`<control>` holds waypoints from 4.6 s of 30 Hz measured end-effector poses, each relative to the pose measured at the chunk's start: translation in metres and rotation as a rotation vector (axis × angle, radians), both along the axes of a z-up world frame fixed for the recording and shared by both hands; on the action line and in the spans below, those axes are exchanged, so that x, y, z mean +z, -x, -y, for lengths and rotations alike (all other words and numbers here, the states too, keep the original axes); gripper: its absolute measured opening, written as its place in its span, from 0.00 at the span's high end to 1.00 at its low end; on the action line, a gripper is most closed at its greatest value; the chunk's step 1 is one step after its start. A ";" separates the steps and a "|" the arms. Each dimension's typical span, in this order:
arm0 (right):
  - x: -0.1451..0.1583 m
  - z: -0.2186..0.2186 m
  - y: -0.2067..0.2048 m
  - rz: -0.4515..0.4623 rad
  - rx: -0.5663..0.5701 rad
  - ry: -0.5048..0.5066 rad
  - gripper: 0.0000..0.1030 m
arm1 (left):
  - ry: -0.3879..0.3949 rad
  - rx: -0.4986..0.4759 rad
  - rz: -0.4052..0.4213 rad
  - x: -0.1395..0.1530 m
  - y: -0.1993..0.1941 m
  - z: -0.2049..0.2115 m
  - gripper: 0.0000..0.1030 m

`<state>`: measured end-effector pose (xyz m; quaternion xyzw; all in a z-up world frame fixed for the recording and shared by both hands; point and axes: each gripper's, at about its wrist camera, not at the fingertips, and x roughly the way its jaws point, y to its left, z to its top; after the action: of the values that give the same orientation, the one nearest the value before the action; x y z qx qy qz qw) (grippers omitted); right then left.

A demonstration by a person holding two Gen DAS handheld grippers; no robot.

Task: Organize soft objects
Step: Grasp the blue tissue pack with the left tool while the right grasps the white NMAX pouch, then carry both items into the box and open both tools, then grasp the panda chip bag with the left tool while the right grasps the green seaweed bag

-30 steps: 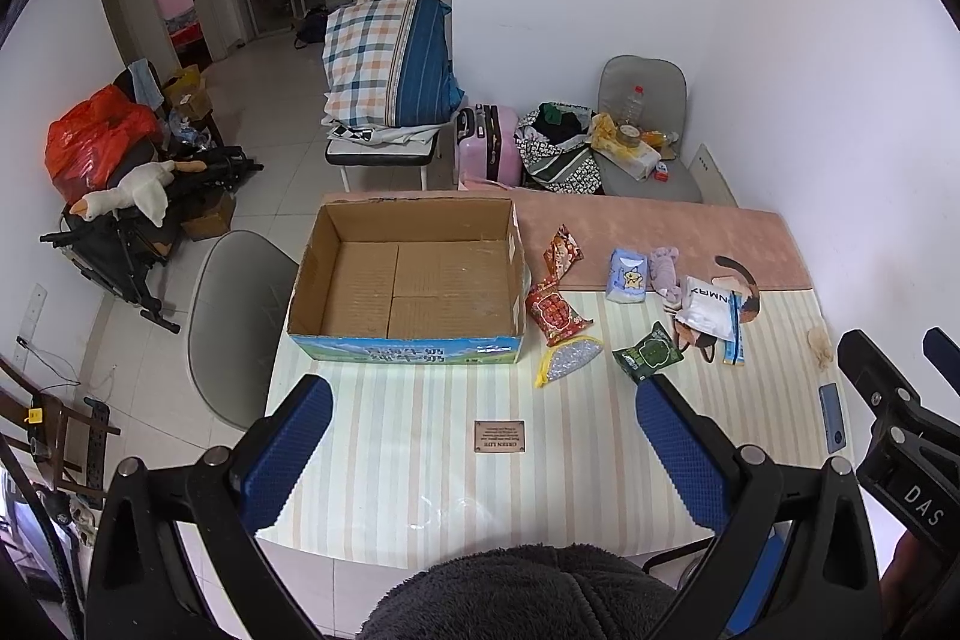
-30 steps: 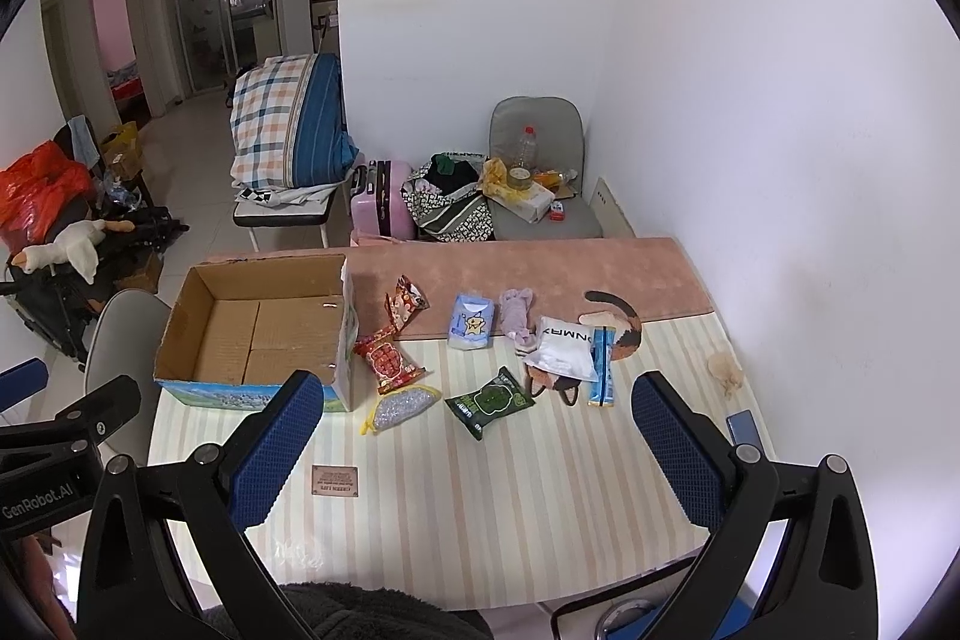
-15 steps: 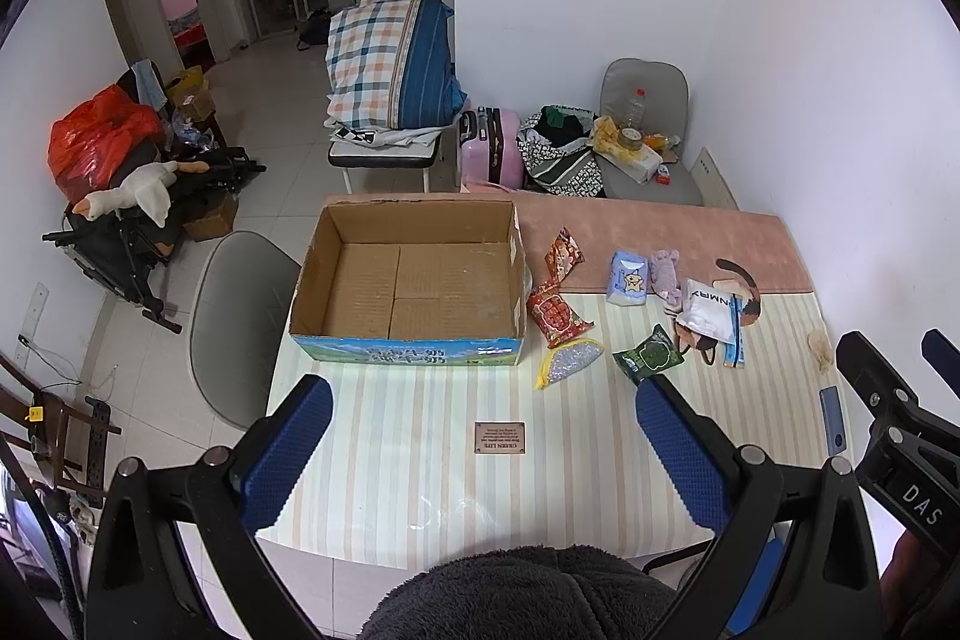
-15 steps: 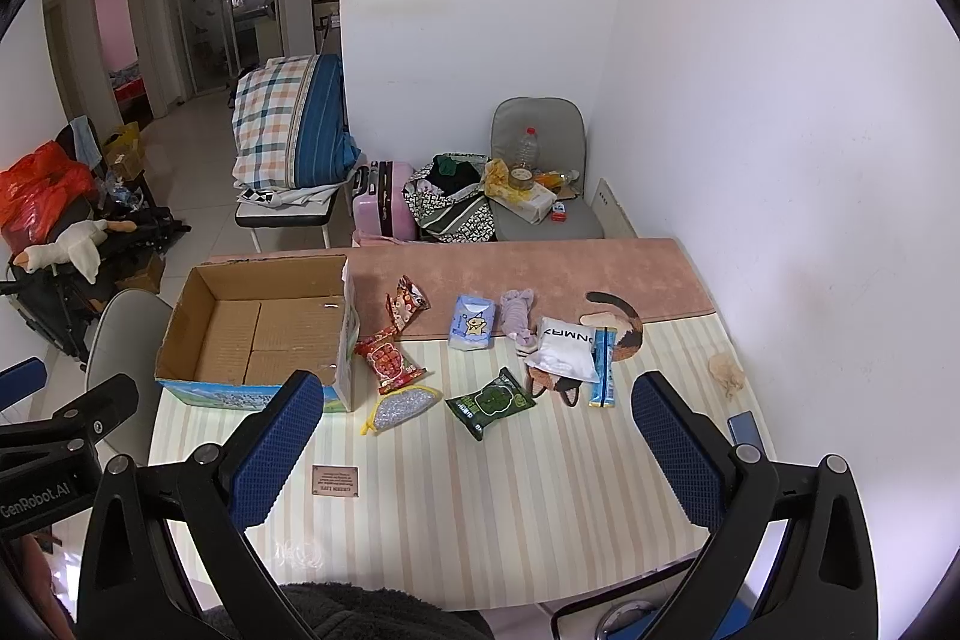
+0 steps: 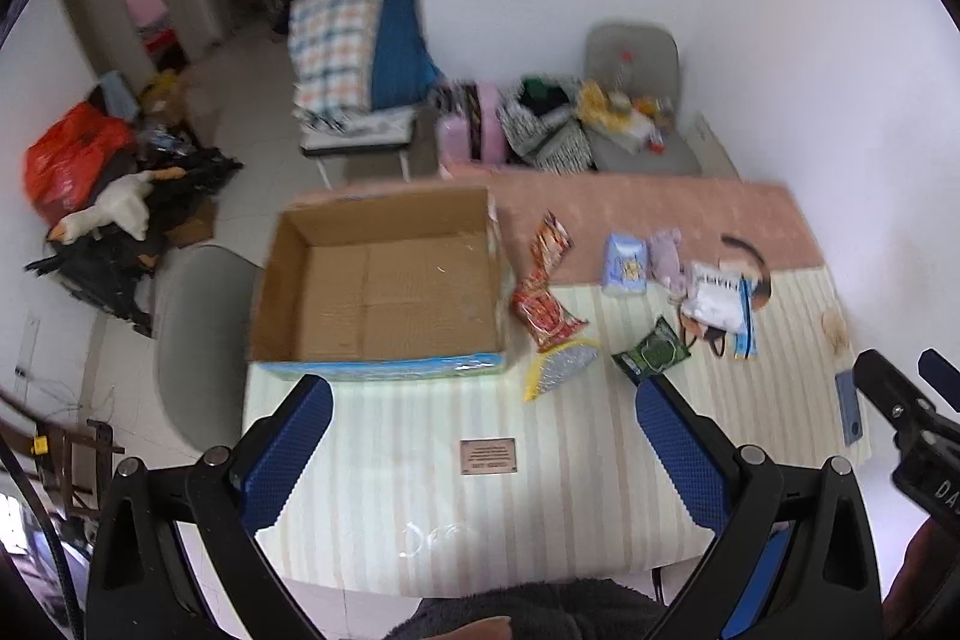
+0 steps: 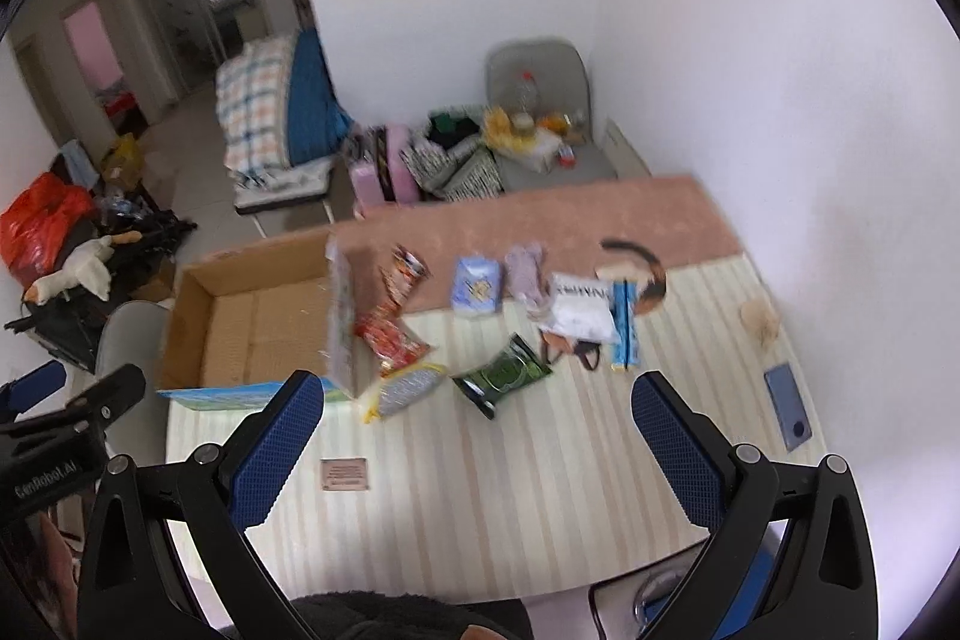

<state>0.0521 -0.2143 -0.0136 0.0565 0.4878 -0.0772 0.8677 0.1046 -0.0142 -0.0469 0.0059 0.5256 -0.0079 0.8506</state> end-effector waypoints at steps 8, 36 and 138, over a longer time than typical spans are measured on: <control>-0.168 0.098 -0.098 -0.309 -0.162 -0.229 0.00 | -0.163 -0.212 -0.234 -0.125 -0.105 0.076 0.00; -0.444 0.228 -0.289 -0.698 -0.202 -0.243 0.00 | -0.100 -0.303 -0.735 -0.379 -0.324 0.246 0.01; -0.214 -0.176 -0.194 -0.365 0.050 -0.328 0.00 | -0.120 -0.013 -0.183 -0.130 -0.192 -0.111 0.01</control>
<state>0.2461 -0.0386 -0.2273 0.1696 0.6438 0.0155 0.7460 0.2966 0.0965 -0.1770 0.0593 0.6008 0.0175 0.7970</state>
